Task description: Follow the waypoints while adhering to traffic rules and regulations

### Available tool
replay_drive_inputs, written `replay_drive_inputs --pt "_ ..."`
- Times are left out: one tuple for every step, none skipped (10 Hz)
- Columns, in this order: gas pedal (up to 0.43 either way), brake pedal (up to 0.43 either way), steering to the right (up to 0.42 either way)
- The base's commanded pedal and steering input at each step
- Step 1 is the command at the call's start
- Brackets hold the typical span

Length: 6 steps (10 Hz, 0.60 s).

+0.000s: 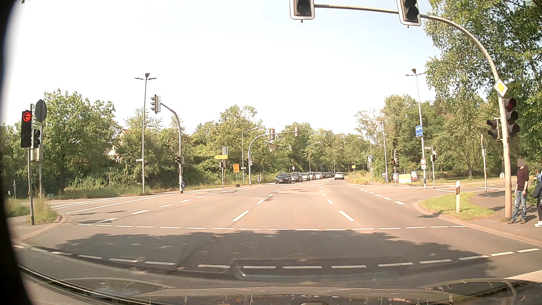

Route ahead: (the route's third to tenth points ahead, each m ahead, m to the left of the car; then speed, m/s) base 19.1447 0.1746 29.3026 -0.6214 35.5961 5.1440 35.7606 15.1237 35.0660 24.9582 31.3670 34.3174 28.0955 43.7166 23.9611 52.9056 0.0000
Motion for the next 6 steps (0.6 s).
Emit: replay_drive_inputs --pt "0.000 0.232 -0.003" --pt "0.000 0.232 -0.003" --pt "0.000 0.226 -0.003" --pt "0.000 0.226 -0.003" --pt "0.000 0.226 -0.003" --pt "0.000 0.226 -0.003"
